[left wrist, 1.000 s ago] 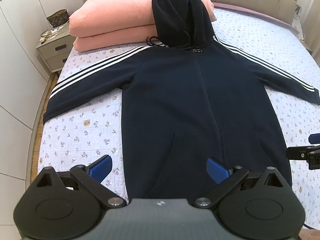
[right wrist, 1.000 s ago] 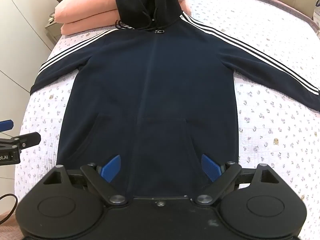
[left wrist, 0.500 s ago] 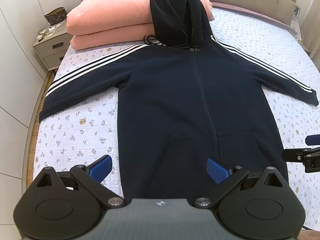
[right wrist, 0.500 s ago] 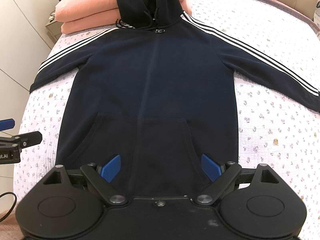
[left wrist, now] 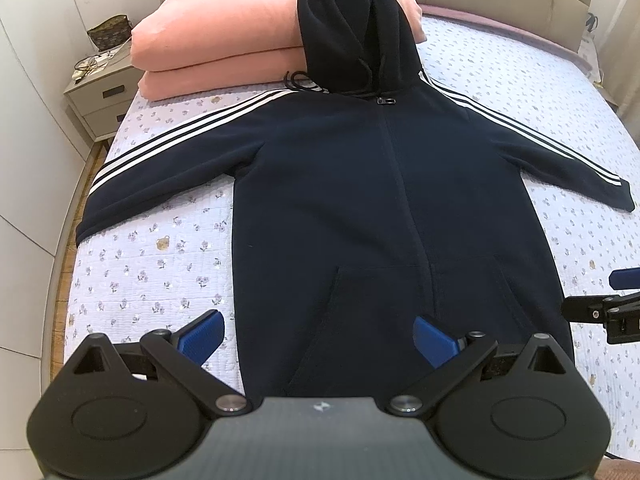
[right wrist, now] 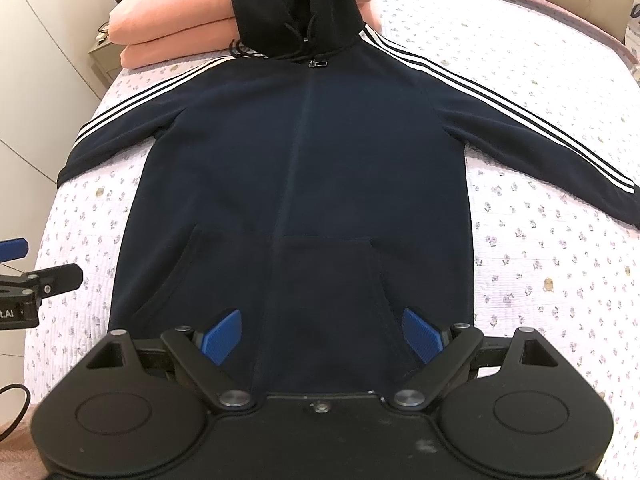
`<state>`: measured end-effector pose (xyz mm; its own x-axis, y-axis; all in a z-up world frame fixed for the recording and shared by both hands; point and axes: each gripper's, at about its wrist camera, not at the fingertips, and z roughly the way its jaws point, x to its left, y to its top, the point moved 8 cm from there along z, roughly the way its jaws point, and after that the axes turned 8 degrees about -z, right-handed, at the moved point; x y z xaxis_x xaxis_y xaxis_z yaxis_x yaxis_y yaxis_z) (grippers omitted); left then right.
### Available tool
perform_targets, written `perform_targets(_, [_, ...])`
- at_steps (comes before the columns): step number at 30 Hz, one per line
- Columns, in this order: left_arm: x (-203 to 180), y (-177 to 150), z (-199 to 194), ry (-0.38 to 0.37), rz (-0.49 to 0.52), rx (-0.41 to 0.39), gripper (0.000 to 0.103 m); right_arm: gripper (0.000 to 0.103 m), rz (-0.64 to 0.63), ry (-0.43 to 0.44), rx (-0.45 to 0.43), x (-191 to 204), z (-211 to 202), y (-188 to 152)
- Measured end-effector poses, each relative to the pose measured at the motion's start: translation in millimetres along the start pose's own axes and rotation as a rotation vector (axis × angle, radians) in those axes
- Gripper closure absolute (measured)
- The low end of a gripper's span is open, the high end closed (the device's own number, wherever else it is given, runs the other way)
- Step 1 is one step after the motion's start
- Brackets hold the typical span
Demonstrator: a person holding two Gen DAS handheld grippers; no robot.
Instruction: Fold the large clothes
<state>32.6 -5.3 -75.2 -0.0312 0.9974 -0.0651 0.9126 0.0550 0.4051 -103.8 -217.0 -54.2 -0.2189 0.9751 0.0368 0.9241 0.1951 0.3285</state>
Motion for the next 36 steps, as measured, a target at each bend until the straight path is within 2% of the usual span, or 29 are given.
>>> perform_targets(36, [1.6,1.0,-1.6,0.000,-0.009,0.000,0.001,0.000,0.004,-0.013,-0.013,1.9,-2.9,-2.2])
